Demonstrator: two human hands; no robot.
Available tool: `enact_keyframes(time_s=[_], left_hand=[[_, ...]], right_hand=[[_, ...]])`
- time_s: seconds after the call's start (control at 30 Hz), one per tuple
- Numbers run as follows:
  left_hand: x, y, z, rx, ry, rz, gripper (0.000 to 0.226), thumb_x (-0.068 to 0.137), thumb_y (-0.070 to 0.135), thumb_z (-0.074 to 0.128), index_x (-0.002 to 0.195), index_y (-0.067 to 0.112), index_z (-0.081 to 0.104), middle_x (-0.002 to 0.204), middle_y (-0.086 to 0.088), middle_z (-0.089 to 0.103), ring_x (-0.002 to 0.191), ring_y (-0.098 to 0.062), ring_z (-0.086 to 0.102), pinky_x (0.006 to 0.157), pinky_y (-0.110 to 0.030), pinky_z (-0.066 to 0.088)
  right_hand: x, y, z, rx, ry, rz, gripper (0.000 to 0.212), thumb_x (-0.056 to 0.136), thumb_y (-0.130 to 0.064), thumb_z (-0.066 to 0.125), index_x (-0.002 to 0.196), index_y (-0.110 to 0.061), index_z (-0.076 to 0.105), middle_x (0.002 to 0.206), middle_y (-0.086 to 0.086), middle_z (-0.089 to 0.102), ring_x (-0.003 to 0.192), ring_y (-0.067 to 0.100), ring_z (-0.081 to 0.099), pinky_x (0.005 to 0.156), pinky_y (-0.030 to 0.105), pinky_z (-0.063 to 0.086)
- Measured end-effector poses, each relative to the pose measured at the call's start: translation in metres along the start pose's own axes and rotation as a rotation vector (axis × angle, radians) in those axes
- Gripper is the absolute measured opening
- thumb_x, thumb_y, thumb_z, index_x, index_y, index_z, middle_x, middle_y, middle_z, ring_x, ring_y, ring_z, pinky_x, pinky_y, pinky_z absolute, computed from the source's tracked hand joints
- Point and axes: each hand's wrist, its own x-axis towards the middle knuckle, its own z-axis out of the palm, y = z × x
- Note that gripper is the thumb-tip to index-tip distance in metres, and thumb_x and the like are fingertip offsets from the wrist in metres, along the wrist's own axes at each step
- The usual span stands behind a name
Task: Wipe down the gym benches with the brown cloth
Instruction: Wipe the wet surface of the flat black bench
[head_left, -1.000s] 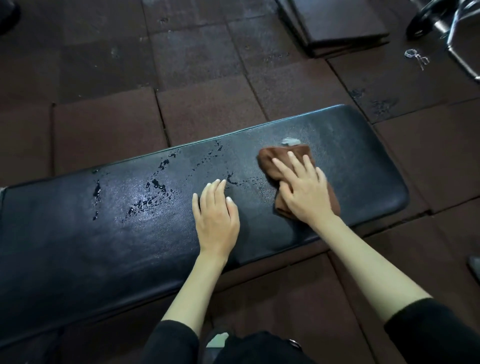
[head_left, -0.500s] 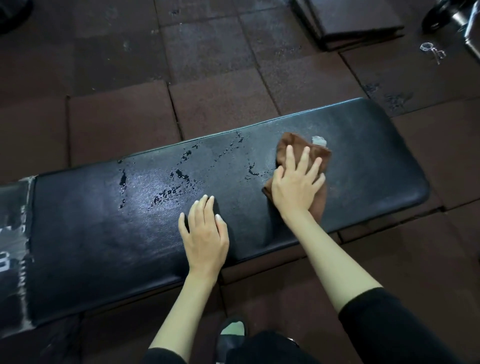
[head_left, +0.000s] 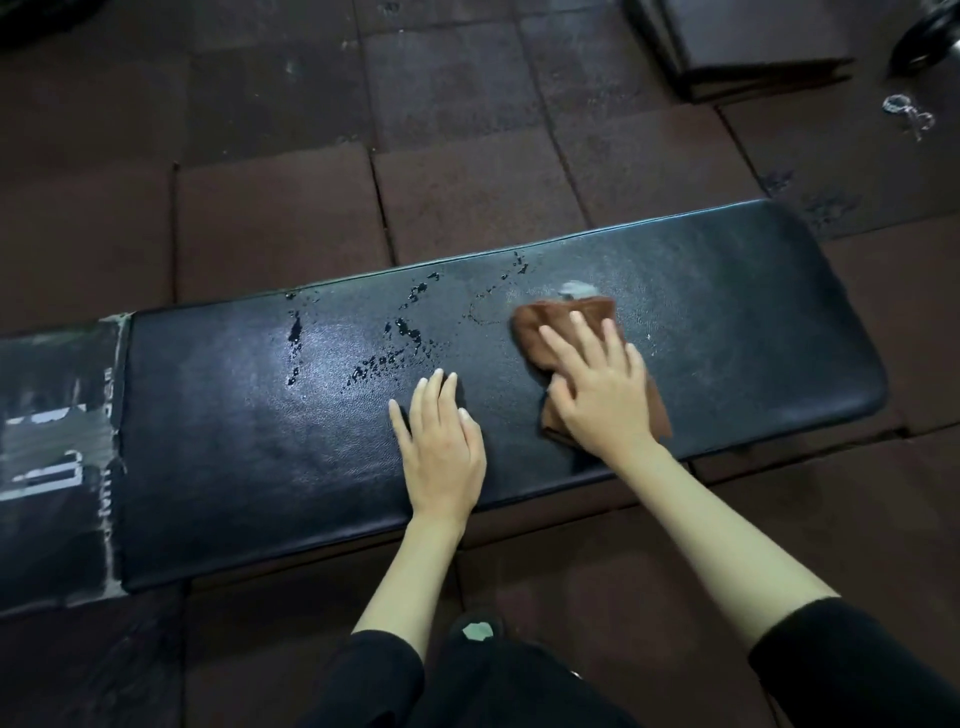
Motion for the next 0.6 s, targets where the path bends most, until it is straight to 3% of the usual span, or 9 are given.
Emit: enact_keyframes(time_s=[0.13, 0.3, 0.6], left_hand=[[0.002, 0.002, -0.003, -0.071, 0.010, -0.037, 0.046, 0.093, 0.023, 0.030, 0.132, 0.009, 0.050, 0.140, -0.005, 0.048, 0.134, -0.021, 0.039, 0.116, -0.049, 0.012], [0.003, -0.011, -0.013, -0.080, 0.053, -0.085, 0.046, 0.093, 0.024, 0.029, 0.133, 0.009, 0.048, 0.141, -0.004, 0.046, 0.135, -0.020, 0.036, 0.117, -0.046, 0.004], [0.013, -0.070, -0.037, 0.009, 0.119, -0.196, 0.048, 0.092, 0.024, 0.030, 0.136, 0.010, 0.045, 0.144, -0.004, 0.043, 0.137, -0.020, 0.032, 0.115, -0.048, 0.002]], right_hand=[[-0.001, 0.041, -0.009, 0.037, 0.028, 0.295, 0.061, 0.083, -0.045, 0.028, 0.144, -0.038, 0.036, 0.155, 0.002, 0.029, 0.143, 0.036, 0.021, 0.111, 0.054, 0.019], [0.016, 0.019, -0.004, 0.053, 0.065, 0.486, 0.057, 0.089, -0.036, 0.034, 0.145, -0.029, 0.036, 0.156, 0.008, 0.027, 0.142, 0.040, 0.020, 0.108, 0.058, 0.019], [0.080, -0.041, 0.007, 0.055, 0.019, 0.446, 0.055, 0.097, -0.035, 0.036, 0.151, -0.025, 0.025, 0.159, 0.011, 0.014, 0.144, 0.041, 0.010, 0.111, 0.058, 0.013]])
